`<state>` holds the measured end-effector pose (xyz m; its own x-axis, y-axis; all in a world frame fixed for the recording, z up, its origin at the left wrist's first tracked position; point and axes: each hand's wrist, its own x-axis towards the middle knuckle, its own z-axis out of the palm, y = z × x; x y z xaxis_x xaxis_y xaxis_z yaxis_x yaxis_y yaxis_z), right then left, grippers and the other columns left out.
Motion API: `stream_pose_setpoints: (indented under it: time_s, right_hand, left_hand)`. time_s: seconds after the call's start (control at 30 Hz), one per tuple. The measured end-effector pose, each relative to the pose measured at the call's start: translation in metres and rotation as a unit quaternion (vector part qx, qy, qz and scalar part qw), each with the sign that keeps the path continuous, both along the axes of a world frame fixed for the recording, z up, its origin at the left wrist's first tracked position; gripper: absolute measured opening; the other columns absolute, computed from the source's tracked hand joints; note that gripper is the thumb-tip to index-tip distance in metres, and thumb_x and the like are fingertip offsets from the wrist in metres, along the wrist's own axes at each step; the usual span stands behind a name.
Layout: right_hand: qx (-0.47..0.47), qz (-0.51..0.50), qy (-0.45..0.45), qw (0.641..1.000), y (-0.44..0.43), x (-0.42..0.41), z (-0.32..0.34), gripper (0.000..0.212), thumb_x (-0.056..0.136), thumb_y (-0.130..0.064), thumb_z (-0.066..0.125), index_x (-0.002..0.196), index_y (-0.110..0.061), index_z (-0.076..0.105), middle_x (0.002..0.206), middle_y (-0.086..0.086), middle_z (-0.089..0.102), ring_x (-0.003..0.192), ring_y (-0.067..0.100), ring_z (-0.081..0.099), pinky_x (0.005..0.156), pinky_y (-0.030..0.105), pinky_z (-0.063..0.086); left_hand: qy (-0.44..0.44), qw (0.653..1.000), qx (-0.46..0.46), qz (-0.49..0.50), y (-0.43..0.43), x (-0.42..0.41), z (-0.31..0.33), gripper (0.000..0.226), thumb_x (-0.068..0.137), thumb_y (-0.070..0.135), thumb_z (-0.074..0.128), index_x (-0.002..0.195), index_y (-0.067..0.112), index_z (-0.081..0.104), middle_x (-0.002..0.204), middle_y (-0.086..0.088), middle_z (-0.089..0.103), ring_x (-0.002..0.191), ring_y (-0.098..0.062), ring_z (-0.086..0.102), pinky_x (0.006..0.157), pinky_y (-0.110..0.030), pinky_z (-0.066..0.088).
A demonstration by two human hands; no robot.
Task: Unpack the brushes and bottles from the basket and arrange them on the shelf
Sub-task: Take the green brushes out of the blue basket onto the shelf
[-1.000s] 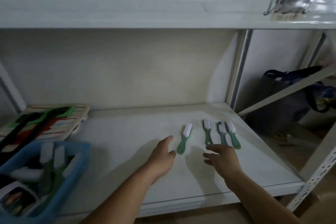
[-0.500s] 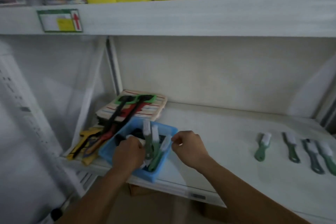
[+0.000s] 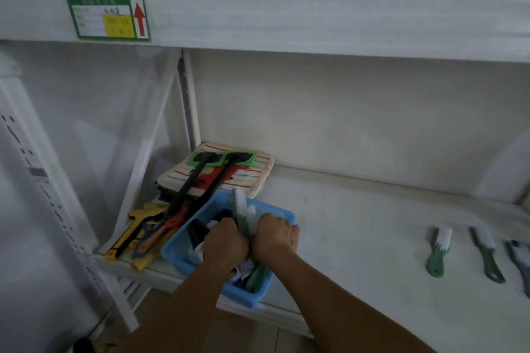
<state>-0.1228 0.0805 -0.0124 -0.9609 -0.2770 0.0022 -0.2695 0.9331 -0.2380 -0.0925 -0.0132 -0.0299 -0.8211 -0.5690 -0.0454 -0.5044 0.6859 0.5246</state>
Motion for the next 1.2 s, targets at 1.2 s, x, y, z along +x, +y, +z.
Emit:
stream_pose_setpoints:
  time_s: [1.2]
  right_hand:
    - [-0.311,-0.515,0.081,0.795,0.522,0.042,-0.04,0.012,0.094,-0.018,0.052,0.106,-0.015,0.054,0.098,0.01,0.056,0.086,0.03,0.056,0.067,0.037,0.049]
  left_hand:
    - [-0.115,0.883,0.247,-0.382,0.377,0.007,-0.03,0.017,0.076,0.008,0.054,0.073,0.009,0.07,0.068,-0.004,0.063,0.058,-0.017,0.054,0.057,-0.026,0.041]
